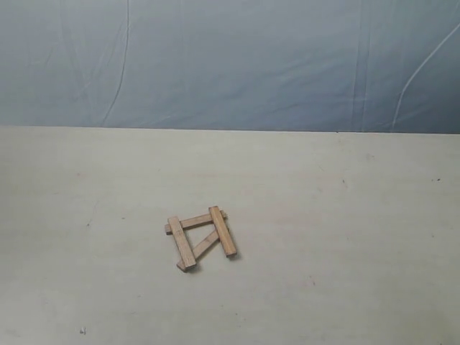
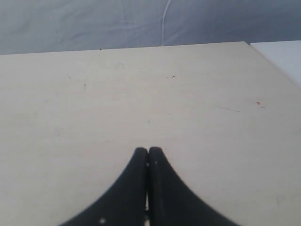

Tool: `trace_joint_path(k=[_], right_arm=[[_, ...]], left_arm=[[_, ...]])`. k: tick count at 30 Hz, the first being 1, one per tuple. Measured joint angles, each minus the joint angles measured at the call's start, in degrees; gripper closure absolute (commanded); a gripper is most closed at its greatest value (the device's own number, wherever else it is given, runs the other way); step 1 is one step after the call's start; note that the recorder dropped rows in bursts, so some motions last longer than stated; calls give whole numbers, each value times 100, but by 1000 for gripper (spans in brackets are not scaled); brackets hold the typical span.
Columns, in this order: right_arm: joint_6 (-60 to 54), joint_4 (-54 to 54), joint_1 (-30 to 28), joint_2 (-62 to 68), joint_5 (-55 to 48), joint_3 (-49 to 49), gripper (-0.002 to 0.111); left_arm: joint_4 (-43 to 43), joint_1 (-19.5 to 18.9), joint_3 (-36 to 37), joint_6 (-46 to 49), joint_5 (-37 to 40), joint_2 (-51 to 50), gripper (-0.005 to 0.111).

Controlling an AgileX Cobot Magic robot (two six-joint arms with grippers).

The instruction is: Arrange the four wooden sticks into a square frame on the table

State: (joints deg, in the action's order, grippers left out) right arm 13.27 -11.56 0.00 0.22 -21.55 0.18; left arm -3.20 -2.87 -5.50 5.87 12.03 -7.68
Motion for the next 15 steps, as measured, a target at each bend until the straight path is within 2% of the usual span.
trace_joint_path(k=[7,15], right_arm=[[0,103,0,-8,12,0,109],[0,180,0,-8,36,0,109]], left_arm=[[29,-41,444,-330,315,666,107],[153,-41,534,-689,393,731,107]])
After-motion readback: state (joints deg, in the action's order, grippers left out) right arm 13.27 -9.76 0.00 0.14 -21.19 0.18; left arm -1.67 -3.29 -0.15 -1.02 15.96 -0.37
